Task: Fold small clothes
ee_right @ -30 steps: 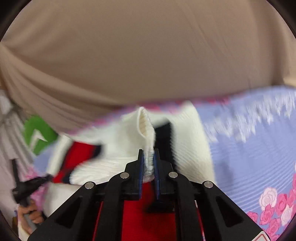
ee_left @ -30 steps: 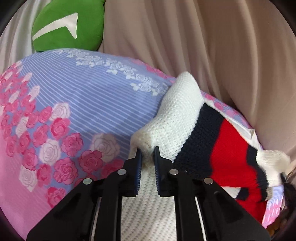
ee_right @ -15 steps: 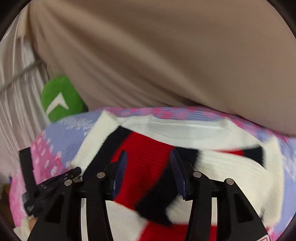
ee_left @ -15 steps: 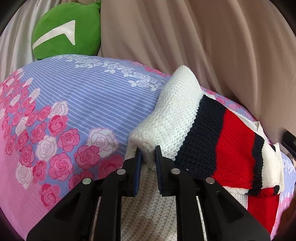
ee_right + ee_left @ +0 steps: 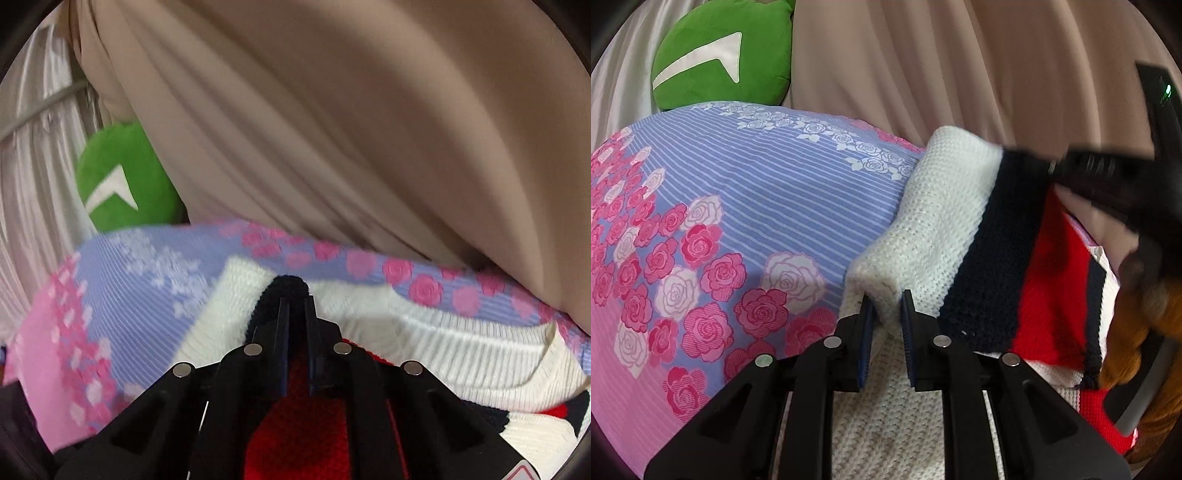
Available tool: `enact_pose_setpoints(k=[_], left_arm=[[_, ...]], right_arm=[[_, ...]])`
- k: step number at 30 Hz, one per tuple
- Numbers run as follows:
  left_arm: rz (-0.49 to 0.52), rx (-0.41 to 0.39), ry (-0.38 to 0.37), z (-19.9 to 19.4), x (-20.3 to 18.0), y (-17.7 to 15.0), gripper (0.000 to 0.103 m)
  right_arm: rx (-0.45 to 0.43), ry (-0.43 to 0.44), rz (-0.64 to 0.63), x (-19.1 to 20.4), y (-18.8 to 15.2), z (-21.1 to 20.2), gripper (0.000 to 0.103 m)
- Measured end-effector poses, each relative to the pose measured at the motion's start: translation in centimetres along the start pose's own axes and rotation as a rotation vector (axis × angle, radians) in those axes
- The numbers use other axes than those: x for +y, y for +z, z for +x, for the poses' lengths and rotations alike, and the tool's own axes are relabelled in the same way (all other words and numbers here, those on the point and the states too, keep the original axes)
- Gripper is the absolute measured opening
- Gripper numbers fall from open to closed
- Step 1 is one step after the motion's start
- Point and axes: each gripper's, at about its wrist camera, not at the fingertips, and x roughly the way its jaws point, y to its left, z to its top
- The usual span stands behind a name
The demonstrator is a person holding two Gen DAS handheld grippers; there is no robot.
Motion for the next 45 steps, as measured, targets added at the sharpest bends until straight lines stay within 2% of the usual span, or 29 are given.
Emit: enact_pose_setpoints(k=[1,3,5,7,9,10,11,13,14,18,19,20,24,27,28,29,34,35,37,39,41,43,44,45], left_arm=[[0.000,0.000,0.000,0.1,0.0,0.0,0.015],[0.001,0.000,0.000,0.0,0.0,0.0,0.015],[-0.001,0.001,-0.005,0.1,0.0,0.0,0.015],[-0.005,0.002,-0.013,0.1,0.1,0.1,0.015],[-0.006,0.003,-0.015,0.1,0.2,0.1,0.015],[-0.005,0.004,-0.014,0.2,0.2,0.1,0.015],[-0.004,0.004,-0.013,0.2,0.2,0.1,0.015],[-0.003,0.004,-0.012,0.2,0.1,0.2,0.015],[-0.004,0.004,-0.014,0.2,0.1,0.1,0.015],[-0.011,0.004,-0.020,0.2,0.3,0.2,0.015],[-0.009,0.004,-0.018,0.2,0.2,0.1,0.015],[-0.008,0.003,-0.016,0.2,0.2,0.1,0.015],[-0.010,0.003,-0.022,0.1,0.2,0.1,0.015],[-0.014,0.002,-0.030,0.0,0.3,0.1,0.015],[-0.013,0.002,-0.031,-0.1,0.4,0.1,0.015],[-0.012,0.002,-0.032,-0.1,0.4,0.1,0.015],[-0.023,-0.005,-0.031,-0.3,0.7,0.1,0.014],[-0.020,-0.004,-0.030,-0.2,0.6,0.1,0.014],[-0.004,0.000,-0.033,-0.2,0.3,0.1,0.015],[0.009,0.000,-0.025,-0.1,0.0,0.1,0.015],[0.004,0.001,-0.030,-0.1,0.2,0.1,0.015],[0.007,0.000,-0.028,-0.2,0.2,0.1,0.015],[0.011,-0.001,-0.023,-0.2,0.2,0.1,0.015],[0.015,-0.001,-0.019,-0.2,0.1,0.1,0.015]], right_arm=[[0.027,-0.021,0.005,-0.3,-0.1,1.2,0.007],[0.175,-0.091,-0.008,-1.1,-1.6,5.3,0.007],[0.137,-0.098,-0.012,-0.8,-1.8,5.1,0.008],[0.092,-0.024,0.062,-1.3,-1.4,2.5,0.015],[0.020,0.032,0.086,-2.1,-2.1,-1.6,0.015],[0.006,0.036,0.086,-2.7,-2.8,-3.4,0.015],[0.006,0.024,0.093,-3.5,-3.7,-4.8,0.020],[0.023,-0.018,0.132,-6.1,-6.5,-7.6,0.029],[0.031,-0.065,0.176,-8.3,-8.4,-9.2,0.035],[-0.008,-0.255,0.347,-15.2,-14.5,-14.7,0.044],[-0.006,-0.287,0.391,-16.7,-15.8,-15.6,0.052],[0.006,-0.285,0.429,-17.9,-16.8,-15.9,0.053],[0.024,-0.214,0.499,-19.2,-17.8,-14.9,0.053],[0.037,-0.166,0.495,-18.3,-16.3,-13.0,0.049],[0.048,-0.149,0.488,-18.0,-15.6,-12.2,0.033],[0.056,-0.144,0.479,-18.0,-15.3,-12.0,0.010],[-0.101,-0.193,0.423,-17.2,-14.7,-15.7,0.009],[-0.083,-0.207,0.436,-18.0,-15.0,-15.5,0.009],[0.034,-0.236,0.492,-20.3,-16.5,-12.9,0.009],[0.018,-0.208,0.490,-20.5,-17.0,-12.3,0.008],[-0.017,-0.234,0.489,-19.8,-16.5,-13.1,0.013],[-0.082,-0.306,0.473,-18.5,-16.2,-14.8,0.021],[-0.120,-0.344,0.467,-17.9,-16.0,-15.4,0.021],[-0.161,-0.343,0.439,-16.4,-15.3,-16.0,0.021]])
